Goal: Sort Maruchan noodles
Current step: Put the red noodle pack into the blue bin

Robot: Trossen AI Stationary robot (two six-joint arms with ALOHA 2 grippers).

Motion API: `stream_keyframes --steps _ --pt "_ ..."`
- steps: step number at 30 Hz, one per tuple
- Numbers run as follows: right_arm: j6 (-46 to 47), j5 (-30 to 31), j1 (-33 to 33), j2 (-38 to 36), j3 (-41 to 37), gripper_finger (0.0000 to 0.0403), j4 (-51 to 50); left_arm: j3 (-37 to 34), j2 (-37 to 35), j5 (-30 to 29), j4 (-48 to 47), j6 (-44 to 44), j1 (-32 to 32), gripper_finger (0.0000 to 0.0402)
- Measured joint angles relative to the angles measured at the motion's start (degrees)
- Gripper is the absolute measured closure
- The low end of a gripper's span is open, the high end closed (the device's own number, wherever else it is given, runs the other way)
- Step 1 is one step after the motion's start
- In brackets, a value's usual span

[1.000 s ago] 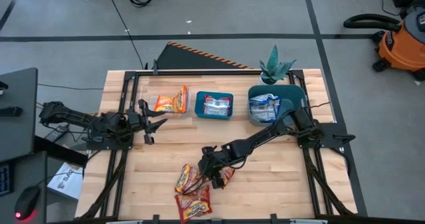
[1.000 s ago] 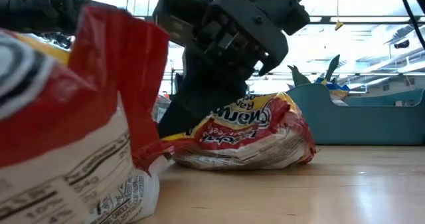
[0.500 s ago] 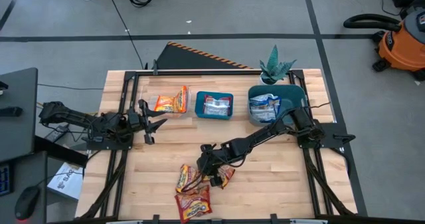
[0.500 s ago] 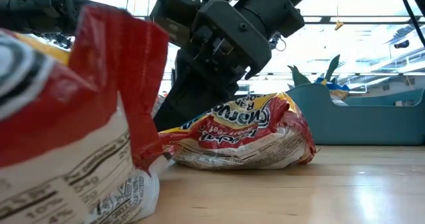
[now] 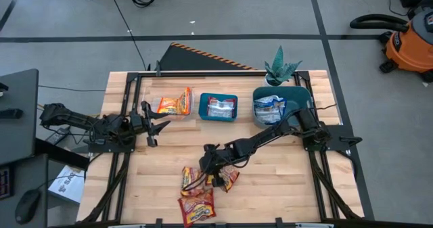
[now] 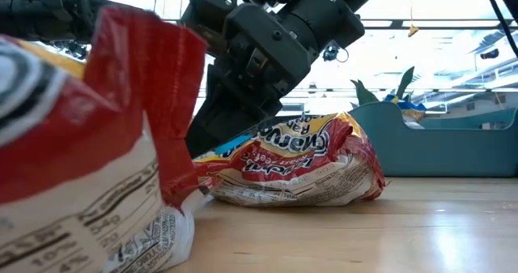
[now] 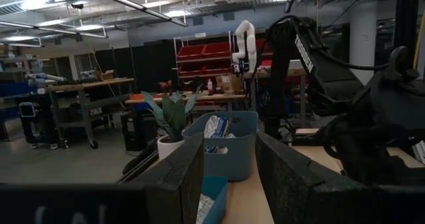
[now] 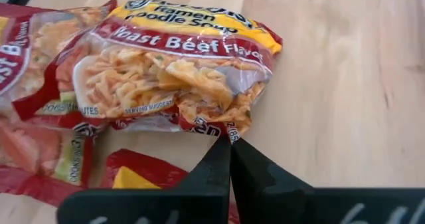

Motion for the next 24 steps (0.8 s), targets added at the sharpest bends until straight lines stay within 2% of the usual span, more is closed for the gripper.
stream_keyframes --steps 6,24 --pt "-1.11 1.95 -2.17 -3.6 0.02 0.0397 -1.07 0.0 0.0 0.0 -0.04 0.03 0.0 0.026" --pt "-8.7 22.54 -12.71 -22.48 0.02 0.04 -10.16 -0.04 0.0 0.0 -0.55 0.01 0.0 0.026"
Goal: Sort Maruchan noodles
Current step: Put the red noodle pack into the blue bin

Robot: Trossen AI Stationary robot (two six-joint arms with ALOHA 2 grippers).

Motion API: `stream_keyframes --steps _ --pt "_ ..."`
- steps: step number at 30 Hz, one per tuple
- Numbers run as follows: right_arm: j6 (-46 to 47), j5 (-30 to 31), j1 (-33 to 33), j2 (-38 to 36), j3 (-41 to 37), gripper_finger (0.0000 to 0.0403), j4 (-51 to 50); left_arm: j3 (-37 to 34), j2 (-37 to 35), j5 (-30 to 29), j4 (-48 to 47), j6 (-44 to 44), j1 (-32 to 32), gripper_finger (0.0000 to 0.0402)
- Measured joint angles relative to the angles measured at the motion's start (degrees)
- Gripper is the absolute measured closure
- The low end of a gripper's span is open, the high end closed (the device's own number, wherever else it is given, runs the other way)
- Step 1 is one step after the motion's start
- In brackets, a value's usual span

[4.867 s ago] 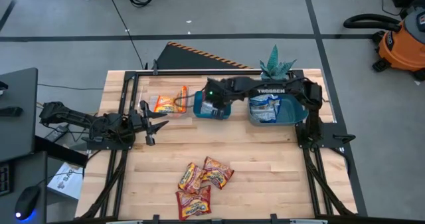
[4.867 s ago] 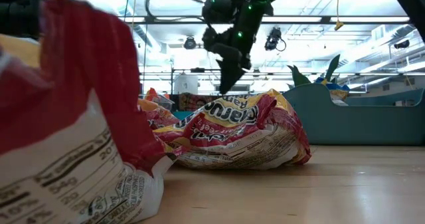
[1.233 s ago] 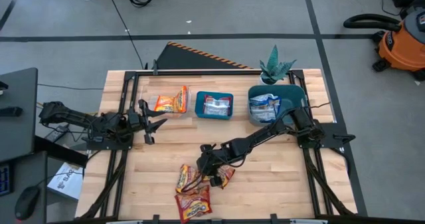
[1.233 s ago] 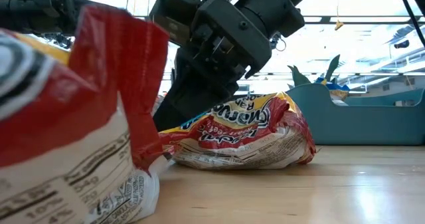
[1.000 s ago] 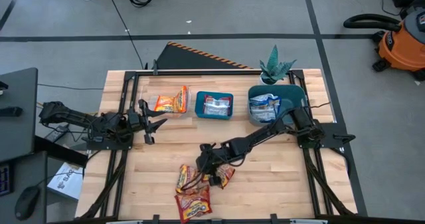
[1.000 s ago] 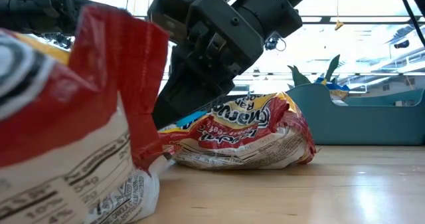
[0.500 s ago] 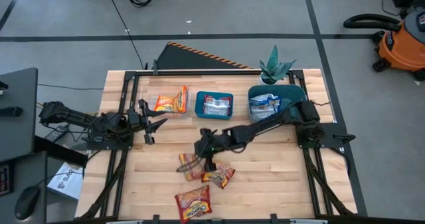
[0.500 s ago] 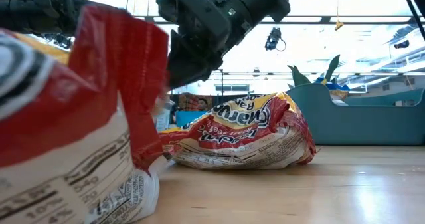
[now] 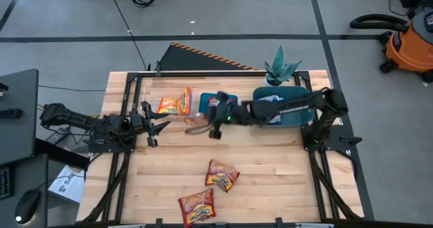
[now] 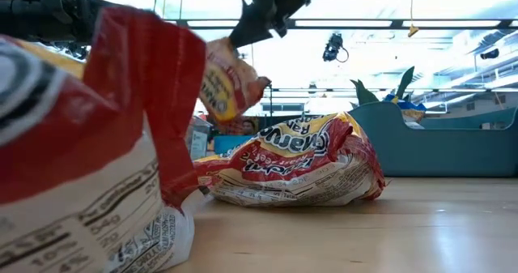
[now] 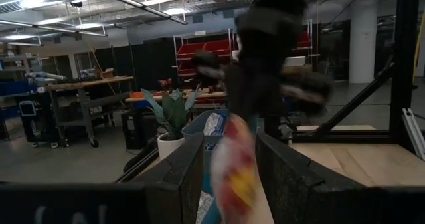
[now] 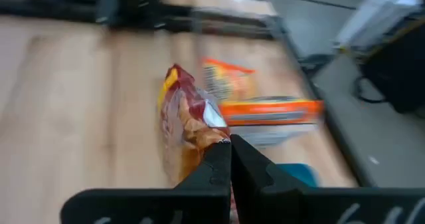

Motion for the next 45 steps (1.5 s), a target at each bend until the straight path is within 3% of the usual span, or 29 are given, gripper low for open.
stream_keyframes --steps 7,14,25,38,45 --pt "-1.51 0.87 -6.54 -3.1 0.07 0.0399 -0.22 0.0 0.0 0.0 0.02 0.06 0.0 0.026" --pt "1.41 -3.85 -12.27 2.48 0.02 0.0399 -0.54 0.0 0.0 0.0 -0.28 0.0 0.0 0.026" --pt "4.88 -5.86 -13.08 5.4 -0.02 0.0398 1.01 0.0 -0.02 0.0 -0.55 0.11 0.0 0.026" --pt "9.7 -10.32 -17.61 6.62 0.02 0.0386 -22.54 0.0 -0.02 -0.59 -0.64 0.13 0.0 0.026" --pt "11.6 -11.4 -19.65 6.53 -0.02 0.0388 -27.21 0.0 -0.01 -0.6 -0.55 -0.02 0.0 0.026"
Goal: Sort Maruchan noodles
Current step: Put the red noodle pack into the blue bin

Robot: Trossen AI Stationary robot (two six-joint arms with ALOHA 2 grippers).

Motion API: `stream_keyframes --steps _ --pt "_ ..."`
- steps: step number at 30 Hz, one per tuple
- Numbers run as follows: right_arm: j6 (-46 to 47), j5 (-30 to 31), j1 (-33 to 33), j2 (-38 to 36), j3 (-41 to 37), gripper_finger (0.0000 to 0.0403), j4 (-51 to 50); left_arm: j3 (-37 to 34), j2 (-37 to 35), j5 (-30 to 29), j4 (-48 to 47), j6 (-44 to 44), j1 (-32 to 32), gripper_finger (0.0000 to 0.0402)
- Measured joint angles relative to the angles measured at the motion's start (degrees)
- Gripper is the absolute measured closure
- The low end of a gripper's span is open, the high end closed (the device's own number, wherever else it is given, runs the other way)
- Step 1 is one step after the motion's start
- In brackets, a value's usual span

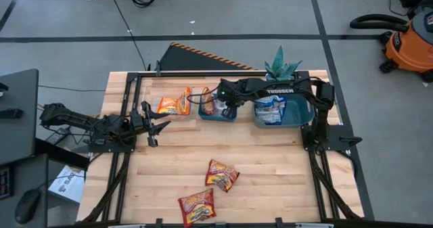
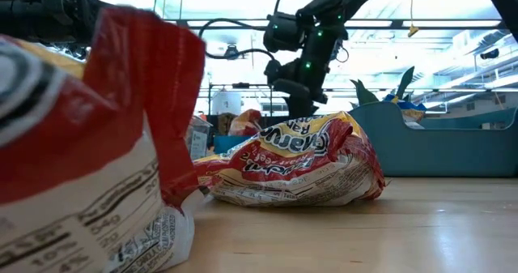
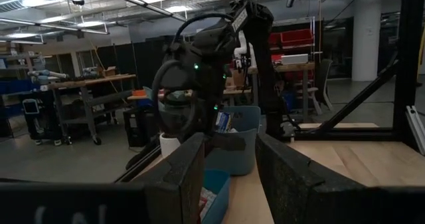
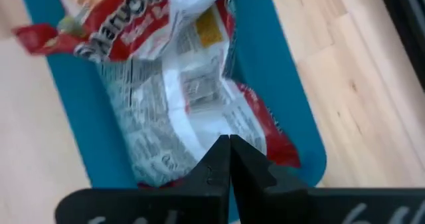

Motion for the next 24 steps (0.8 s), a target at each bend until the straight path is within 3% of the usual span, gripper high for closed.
stream_keyframes --steps 7,15,19,24 --pt "-4.31 0.06 1.85 -2.78 3.49 0.0368 4.74 0.0 0.01 -0.01 -0.02 1.2 0.0 0.026" --pt "-11.47 1.36 2.67 -0.66 3.12 0.0359 25.11 0.0 -0.01 -0.03 0.2 0.99 0.0 0.026" --pt "-9.36 -2.8 0.06 2.76 0.45 0.0355 33.31 0.0 -0.01 -0.01 0.39 -0.05 0.0 0.026" --pt "-5.23 -5.72 -1.75 8.72 0.05 0.0353 28.97 0.0 0.01 -0.11 -0.22 -0.28 0.03 0.026"
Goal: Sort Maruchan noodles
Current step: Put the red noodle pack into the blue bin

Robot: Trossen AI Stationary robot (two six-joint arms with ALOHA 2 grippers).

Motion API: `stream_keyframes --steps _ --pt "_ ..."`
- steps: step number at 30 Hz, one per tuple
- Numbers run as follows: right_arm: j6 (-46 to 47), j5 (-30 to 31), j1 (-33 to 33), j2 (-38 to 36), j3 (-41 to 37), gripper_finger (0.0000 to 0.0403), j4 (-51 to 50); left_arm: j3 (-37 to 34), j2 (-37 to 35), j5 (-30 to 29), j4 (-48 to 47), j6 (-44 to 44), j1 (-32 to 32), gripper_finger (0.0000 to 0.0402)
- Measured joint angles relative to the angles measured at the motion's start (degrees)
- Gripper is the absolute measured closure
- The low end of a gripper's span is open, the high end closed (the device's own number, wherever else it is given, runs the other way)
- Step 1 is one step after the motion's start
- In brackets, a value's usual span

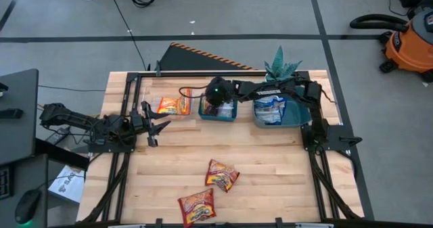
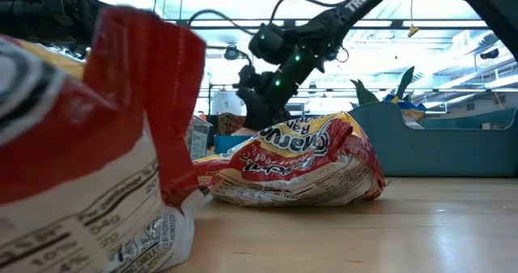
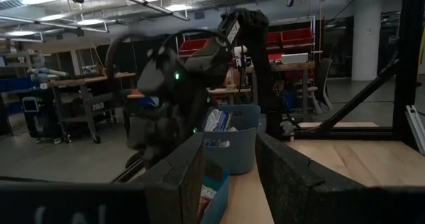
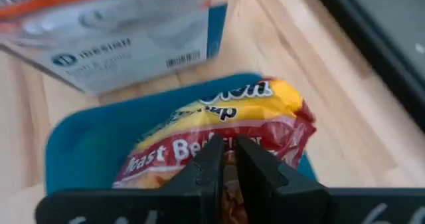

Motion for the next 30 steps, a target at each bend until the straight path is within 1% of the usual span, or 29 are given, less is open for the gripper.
stream_keyframes --steps 3,8,13,17,20,25,28,30 --pt "1.98 0.33 -0.61 1.1 0.25 0.0353 -2.65 0.0 0.0 -0.21 -0.33 0.11 0.1 0.026" --pt "2.45 0.63 -0.9 -0.18 -0.37 0.0353 -4.51 0.0 0.0 -0.18 -0.39 0.17 0.5 0.026" --pt "1.45 1.47 -0.01 -6.01 -0.16 0.0355 -1.87 0.0 -0.01 -0.35 -0.56 0.01 1.0 0.026" --pt "1.15 1.32 1.53 -9.28 -0.26 0.0355 -2.15 0.0 0.0 -0.36 -0.81 -0.12 1.1 0.026" --pt "1.24 -0.89 3.93 -11.25 -0.15 0.0355 -2.01 0.0 0.0 -0.36 -0.85 -0.17 1.1 0.026" --pt "1.34 -8.13 10.54 -10.36 -0.26 0.0352 -2.88 0.0 0.0 -0.36 -0.86 -0.18 1.1 0.026" --pt "2.13 -9.31 15.66 -9.66 -0.71 0.035 -2.85 0.0 0.0 -0.34 -0.85 -0.2 1.1 0.026" --pt "2.2 -9.25 19.22 -9.52 -1.22 0.035 -5.81 0.0 -0.02 -0.36 -0.83 -0.43 1.12 0.026"
